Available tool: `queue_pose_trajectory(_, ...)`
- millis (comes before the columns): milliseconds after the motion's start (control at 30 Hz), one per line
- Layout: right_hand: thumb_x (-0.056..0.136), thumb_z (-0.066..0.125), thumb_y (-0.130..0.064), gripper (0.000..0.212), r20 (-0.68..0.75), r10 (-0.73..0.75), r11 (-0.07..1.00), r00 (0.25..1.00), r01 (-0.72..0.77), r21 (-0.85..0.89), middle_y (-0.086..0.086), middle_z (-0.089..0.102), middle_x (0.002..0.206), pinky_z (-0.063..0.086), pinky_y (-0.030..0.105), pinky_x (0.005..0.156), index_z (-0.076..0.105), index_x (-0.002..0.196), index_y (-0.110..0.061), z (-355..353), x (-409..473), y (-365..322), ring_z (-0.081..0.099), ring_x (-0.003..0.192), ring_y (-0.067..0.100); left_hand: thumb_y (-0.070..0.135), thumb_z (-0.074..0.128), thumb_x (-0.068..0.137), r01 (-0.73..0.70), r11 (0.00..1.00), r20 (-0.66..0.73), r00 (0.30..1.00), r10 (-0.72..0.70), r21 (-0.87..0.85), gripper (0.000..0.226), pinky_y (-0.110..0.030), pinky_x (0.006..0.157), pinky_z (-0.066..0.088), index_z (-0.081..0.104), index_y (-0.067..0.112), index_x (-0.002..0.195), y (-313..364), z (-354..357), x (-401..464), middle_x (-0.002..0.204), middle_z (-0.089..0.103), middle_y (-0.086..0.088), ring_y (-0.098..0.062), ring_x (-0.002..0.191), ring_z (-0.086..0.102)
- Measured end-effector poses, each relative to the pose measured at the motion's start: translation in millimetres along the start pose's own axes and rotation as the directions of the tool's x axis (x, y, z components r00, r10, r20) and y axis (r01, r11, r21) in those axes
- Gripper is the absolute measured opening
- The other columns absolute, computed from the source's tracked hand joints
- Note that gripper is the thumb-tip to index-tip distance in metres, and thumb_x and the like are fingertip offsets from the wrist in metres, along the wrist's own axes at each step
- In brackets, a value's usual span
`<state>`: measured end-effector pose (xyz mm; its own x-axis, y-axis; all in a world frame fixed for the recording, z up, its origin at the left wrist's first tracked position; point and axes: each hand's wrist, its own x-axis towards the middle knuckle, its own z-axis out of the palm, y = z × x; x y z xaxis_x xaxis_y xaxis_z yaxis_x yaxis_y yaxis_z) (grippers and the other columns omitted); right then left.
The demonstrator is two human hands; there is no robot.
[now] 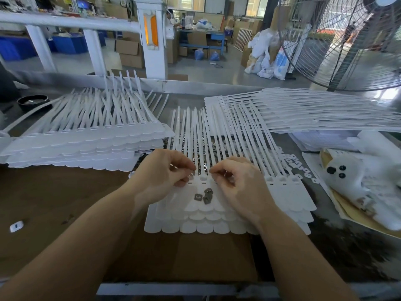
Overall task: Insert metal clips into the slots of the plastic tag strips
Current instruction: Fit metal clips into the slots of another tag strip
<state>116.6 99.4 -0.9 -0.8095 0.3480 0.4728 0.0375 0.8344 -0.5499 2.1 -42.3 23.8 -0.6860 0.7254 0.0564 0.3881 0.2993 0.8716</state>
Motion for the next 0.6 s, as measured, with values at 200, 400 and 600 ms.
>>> queue_pose_trajectory(200,0.08,0.071,-0.024,0.01,-0.017,-0.055,0.998,0.998,0.056,0.042,-0.01,0.062,0.078,0.045,0.035,0.079,0.072,0.087,-0.016,1,3,-9,0.049,0.079,0.004,0.008,0.06,0.089,-0.081,0.997,-0.017,0.997,0.08,-0.02,0.013,-0.012,0.063,0.051,0.068,0.017,0.084,8,12,-1,0.075,0.067,0.004,-0.003,0.065,0.063)
queue_pose_trajectory(400,0.082,0.07,-0.013,0.006,-0.082,-0.127,0.992,0.988,0.126,-0.02,0.0,0.066,0.075,0.047,0.035,0.074,0.071,0.079,-0.007,1,2,-8,0.054,0.075,0.015,0.01,0.065,0.086,-0.001,0.973,-0.001,1.0,0.001,-0.229,0.007,-0.015,0.064,0.054,0.071,0.008,0.087,10,16,0,0.074,0.072,-0.007,-0.011,0.069,0.068)
queue_pose_trajectory(600,0.078,0.072,-0.014,0.004,-0.061,-0.143,0.988,0.988,0.139,-0.071,-0.005,0.064,0.075,0.046,0.032,0.072,0.069,0.077,-0.011,4,1,-7,0.053,0.076,0.012,0.002,0.074,0.075,0.053,0.967,0.007,0.999,-0.053,-0.25,0.009,-0.016,0.061,0.053,0.07,0.006,0.083,5,9,1,0.072,0.071,-0.007,-0.012,0.066,0.068)
